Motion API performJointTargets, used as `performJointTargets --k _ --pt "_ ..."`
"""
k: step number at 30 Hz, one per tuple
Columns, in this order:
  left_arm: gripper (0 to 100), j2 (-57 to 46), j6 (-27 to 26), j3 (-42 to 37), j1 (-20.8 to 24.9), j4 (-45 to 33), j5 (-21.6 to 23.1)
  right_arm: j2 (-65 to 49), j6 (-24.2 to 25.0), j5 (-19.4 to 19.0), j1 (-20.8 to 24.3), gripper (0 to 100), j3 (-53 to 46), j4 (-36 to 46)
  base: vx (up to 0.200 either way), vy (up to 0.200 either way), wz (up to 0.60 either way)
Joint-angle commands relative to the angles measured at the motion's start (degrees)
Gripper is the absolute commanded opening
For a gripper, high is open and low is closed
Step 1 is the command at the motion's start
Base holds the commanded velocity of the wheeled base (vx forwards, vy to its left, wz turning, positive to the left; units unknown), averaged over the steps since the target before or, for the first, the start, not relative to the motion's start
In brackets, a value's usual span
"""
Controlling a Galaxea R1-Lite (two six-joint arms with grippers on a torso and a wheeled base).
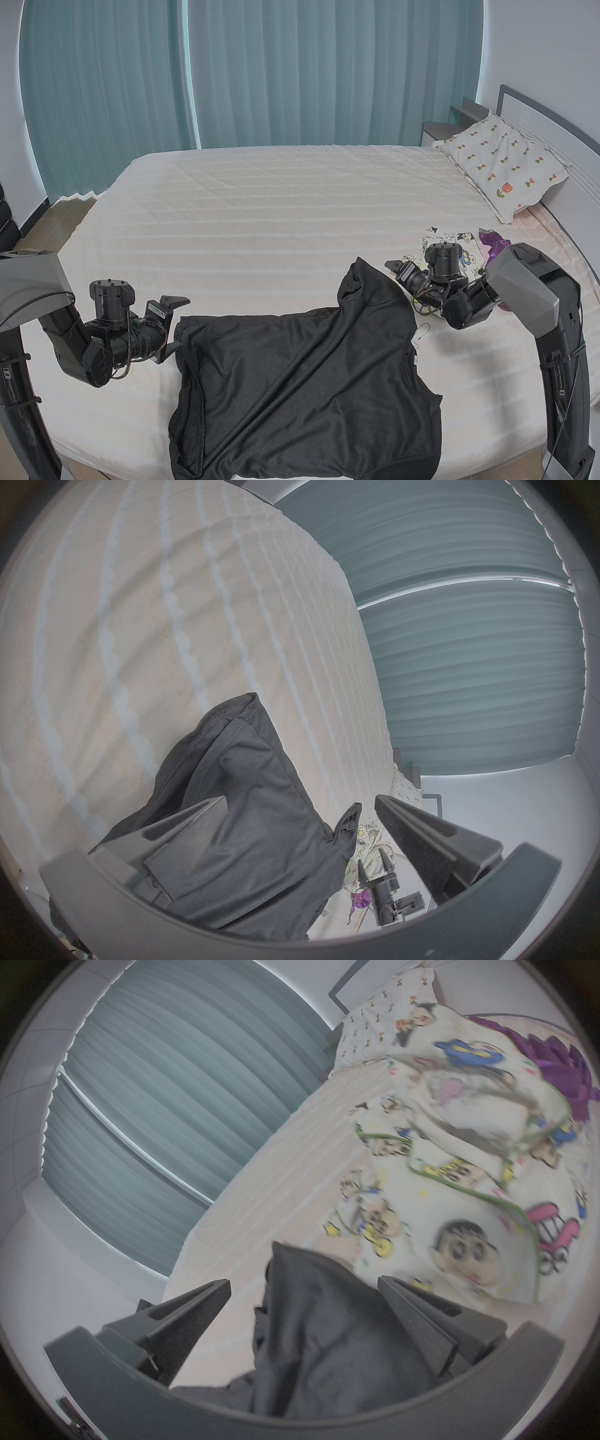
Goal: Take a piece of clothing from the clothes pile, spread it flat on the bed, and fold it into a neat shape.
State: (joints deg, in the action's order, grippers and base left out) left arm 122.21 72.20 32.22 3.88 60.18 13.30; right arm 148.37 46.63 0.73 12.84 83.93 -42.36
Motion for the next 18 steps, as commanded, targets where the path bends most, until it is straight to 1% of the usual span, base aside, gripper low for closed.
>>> performJointTargets --k 1,3,5,6,7,8,9,11,13,15,17,18 --pt "100 -0.48 -0.49 2.85 -1.68 -0.16 -1.00 -10.03 -1.37 -2.75 -1.67 100 -22.67 -11.60 0.000 0.000 0.00" --pt "100 -0.31 -2.51 5.57 -2.47 -1.12 -1.00 -11.26 -1.37 -2.75 -1.85 100 -27.86 -14.85 0.000 0.000 0.00" --pt "100 0.05 -4.44 7.24 -2.73 -2.62 -1.08 -11.79 -1.37 -2.75 -2.20 100 -30.14 -16.26 0.000 0.000 0.00" --pt "100 0.48 -7.08 9.70 -3.09 -4.64 -1.08 -12.14 -1.37 -2.75 -2.38 100 -31.99 -17.32 0.000 0.000 0.00" --pt "100 0.48 -7.43 10.06 -3.17 -4.90 -1.17 -12.23 -1.37 -2.75 -2.38 100 -32.16 -17.40 0.000 0.000 0.00" --pt "100 2.33 -11.82 14.01 -3.79 -7.89 -2.14 -12.40 -1.45 -2.67 -2.47 100 -33.57 -18.19 0.000 0.000 0.00" --pt "100 2.68 -12.35 14.71 -3.79 -8.24 -2.31 -12.49 -1.45 -2.67 -2.47 100 -33.75 -18.28 0.000 0.000 0.00" --pt "100 5.67 -15.34 19.90 -3.61 -10.79 -3.54 -13.11 -1.45 -2.49 -2.55 100 -35.07 -18.72 0.000 0.000 0.00" --pt "100 7.69 -17.27 22.01 -3.44 -11.67 -4.07 -13.37 -1.45 -2.49 -2.47 100 -35.59 -18.72 0.000 0.000 0.00" --pt "100 12.44 -23.43 25.79 -3.00 -12.99 -7.15 -13.72 -1.54 -2.14 -2.29 100 -36.30 -18.72 0.000 0.000 0.00" --pt "100 14.28 -25.18 26.67 -2.82 -12.90 -9.08 -13.81 -1.45 -2.14 -2.20 100 -36.47 -18.72 0.000 0.000 0.00" --pt "100 15.95 -26.24 27.19 -2.21 -12.72 -11.10 -13.99 -1.54 -2.14 -2.29 100 -36.65 -18.72 0.000 0.000 0.00"
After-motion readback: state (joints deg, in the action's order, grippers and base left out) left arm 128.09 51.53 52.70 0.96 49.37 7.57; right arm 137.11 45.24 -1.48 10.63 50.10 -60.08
